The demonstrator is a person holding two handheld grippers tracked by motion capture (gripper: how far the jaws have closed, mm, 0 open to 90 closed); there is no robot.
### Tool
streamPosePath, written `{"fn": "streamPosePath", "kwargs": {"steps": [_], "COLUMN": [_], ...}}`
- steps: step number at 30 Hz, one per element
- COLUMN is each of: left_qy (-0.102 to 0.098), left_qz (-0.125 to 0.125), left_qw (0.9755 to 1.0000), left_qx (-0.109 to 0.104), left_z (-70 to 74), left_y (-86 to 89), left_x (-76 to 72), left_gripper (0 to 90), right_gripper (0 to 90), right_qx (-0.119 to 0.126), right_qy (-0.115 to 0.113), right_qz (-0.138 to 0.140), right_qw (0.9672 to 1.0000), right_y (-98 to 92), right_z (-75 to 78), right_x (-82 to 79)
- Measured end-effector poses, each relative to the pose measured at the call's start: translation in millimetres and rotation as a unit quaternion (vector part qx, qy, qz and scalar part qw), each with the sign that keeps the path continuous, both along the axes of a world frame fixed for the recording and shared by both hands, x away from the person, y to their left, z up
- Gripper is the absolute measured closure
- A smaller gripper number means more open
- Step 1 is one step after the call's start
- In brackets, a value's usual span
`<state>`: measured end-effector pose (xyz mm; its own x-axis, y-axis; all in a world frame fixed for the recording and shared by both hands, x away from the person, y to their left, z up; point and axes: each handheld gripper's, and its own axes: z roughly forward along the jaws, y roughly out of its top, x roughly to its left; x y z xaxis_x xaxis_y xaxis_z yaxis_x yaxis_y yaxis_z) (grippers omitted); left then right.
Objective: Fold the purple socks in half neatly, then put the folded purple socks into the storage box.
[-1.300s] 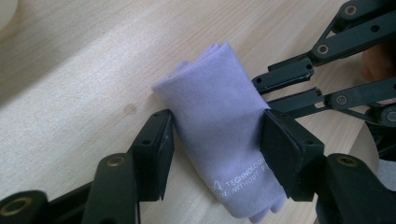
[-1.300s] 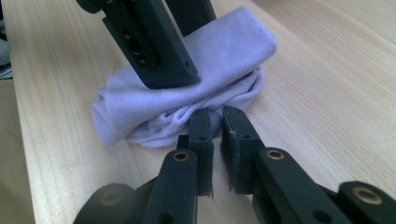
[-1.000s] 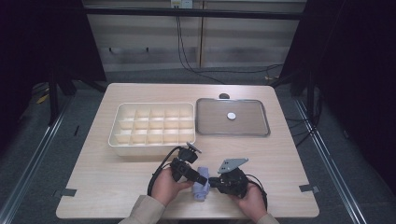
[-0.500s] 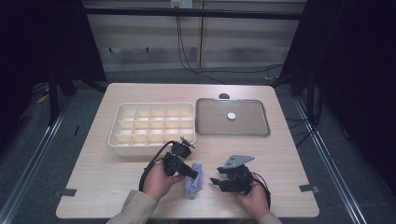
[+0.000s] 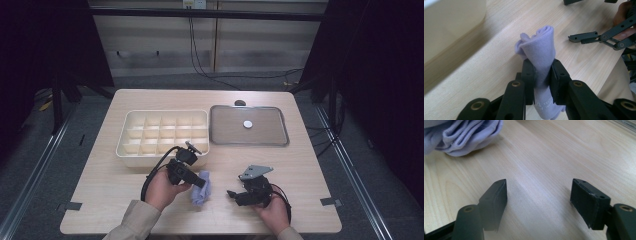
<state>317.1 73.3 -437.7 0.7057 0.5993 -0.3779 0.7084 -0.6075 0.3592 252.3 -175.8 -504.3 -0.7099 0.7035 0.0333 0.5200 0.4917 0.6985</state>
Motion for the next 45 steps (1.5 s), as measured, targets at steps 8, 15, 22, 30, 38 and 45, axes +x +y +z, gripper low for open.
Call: {"fn": "streamPosePath", "kwargs": {"steps": [8,15,22,30,38,45], "left_qy": [-0.002,-0.001,0.003,0.002,0.002,0.001], "left_qz": [0.003,0.005,0.004,0.004,0.008,0.007], "left_qw": [1.0,1.0,0.9999,0.9999,0.9999,0.9998], "left_qx": [0.004,0.006,0.009,0.013,0.012,0.021], "left_z": [4.4,10.5,17.2,26.4,35.6,45.1], "left_y": [5.5,12.9,18.0,24.3,32.2,40.4], "left_x": [3.9,5.4,9.1,11.9,15.7,19.6], "left_gripper": [75.9,75.8,75.8,75.8,75.8,75.7], "right_gripper": [24.2,21.6,21.3,21.1,20.9,20.3], "right_qx": [0.009,0.013,0.014,0.014,0.013,0.013], "right_qy": [-0.012,-0.019,-0.019,-0.019,-0.02,-0.019], "right_qz": [0.002,0.004,0.003,0.003,0.004,0.004], "right_qw": [0.9999,0.9997,0.9997,0.9997,0.9997,0.9997], "right_y": [-3.3,-5.2,-5.2,-5.3,-5.4,-5.4], "right_z": [-3.6,-5.5,-5.7,-5.8,-5.8,-5.8], "right_x": [0.1,0.1,0.0,-0.4,-0.5,-0.7]}}
